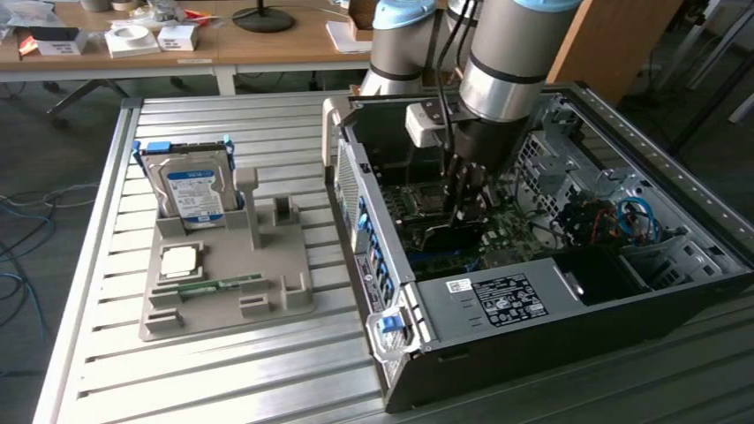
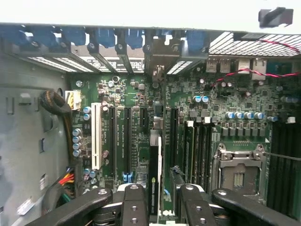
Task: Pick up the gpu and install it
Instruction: 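Insert the gpu into the slot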
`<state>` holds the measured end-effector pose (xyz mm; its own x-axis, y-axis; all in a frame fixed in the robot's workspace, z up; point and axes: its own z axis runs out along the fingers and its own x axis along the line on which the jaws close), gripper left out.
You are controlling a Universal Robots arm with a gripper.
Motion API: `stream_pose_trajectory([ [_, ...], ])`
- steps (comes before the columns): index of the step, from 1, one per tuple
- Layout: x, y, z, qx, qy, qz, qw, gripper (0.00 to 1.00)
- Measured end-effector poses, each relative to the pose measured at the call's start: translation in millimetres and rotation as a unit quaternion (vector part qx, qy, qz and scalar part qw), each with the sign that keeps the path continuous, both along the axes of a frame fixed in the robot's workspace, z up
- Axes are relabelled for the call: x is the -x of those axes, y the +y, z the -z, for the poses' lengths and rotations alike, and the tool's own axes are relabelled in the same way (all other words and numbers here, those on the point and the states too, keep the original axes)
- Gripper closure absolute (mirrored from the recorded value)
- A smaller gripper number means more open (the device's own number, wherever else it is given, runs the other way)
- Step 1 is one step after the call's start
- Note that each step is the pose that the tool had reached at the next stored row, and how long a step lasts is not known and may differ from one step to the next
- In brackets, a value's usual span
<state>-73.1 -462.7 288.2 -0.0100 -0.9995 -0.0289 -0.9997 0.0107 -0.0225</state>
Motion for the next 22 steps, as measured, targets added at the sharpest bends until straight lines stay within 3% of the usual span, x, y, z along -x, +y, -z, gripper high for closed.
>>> stream_pose_trajectory([
  [10,-1.2,0.0,-20.0,0.0,0.0,0.0,1.0,0.67],
  [22,-2.8,0.0,-31.5,0.0,0.0,0.0,1.0,0.67],
])
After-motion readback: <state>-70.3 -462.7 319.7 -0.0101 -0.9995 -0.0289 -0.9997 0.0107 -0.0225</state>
